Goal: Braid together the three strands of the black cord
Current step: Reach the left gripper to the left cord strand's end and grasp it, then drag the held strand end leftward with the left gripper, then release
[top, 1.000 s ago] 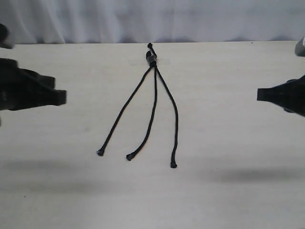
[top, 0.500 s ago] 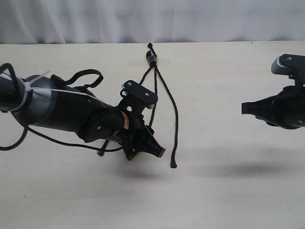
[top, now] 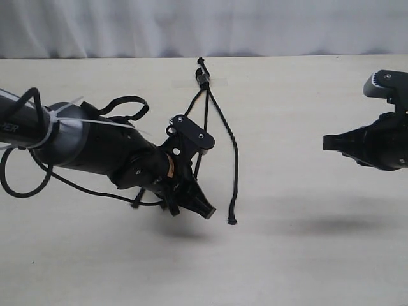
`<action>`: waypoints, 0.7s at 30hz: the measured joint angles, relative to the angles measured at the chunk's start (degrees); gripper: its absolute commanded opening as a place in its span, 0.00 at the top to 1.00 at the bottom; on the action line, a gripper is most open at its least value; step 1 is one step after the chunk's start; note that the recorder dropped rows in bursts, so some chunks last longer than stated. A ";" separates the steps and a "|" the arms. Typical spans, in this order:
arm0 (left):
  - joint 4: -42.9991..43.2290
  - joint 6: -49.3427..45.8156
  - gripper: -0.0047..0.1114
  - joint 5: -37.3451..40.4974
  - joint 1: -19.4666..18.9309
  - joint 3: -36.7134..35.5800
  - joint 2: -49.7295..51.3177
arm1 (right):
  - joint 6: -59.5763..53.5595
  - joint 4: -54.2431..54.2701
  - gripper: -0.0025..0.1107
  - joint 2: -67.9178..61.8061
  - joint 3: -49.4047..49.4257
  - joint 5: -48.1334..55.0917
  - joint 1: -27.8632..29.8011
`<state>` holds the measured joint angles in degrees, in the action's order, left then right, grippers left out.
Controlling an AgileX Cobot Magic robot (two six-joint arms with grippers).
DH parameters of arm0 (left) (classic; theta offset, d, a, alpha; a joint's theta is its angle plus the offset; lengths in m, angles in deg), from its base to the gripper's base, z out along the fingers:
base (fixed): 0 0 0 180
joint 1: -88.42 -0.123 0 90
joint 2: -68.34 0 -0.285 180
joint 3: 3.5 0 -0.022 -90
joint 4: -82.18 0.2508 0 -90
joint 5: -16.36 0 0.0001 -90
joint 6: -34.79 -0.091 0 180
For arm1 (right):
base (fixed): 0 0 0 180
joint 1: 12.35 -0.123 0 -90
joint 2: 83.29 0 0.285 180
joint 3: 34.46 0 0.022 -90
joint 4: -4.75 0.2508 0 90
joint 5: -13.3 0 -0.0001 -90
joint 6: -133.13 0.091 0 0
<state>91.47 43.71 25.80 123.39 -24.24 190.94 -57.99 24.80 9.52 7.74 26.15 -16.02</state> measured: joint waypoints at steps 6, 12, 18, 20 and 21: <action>2.82 0.00 0.96 8.39 -2.83 2.64 -4.80 | 0.00 0.00 0.94 0.00 0.00 0.00 0.00; 3.84 0.00 0.96 12.66 -10.74 3.06 -13.44 | 0.00 0.00 0.94 0.00 0.00 0.00 0.00; 3.94 0.00 0.96 13.03 -19.00 1.34 -15.14 | 0.00 0.00 0.94 0.00 0.00 0.00 0.00; 3.94 0.00 0.96 11.90 -21.18 0.27 -14.77 | 0.00 0.00 0.94 0.00 0.00 0.00 0.00; 3.94 0.00 0.96 10.84 -22.25 -0.28 -14.49 | 0.00 0.00 0.94 0.00 0.00 0.00 0.00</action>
<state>95.41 43.71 36.64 101.15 -24.52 176.45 -57.99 24.80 9.52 7.74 26.15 -16.02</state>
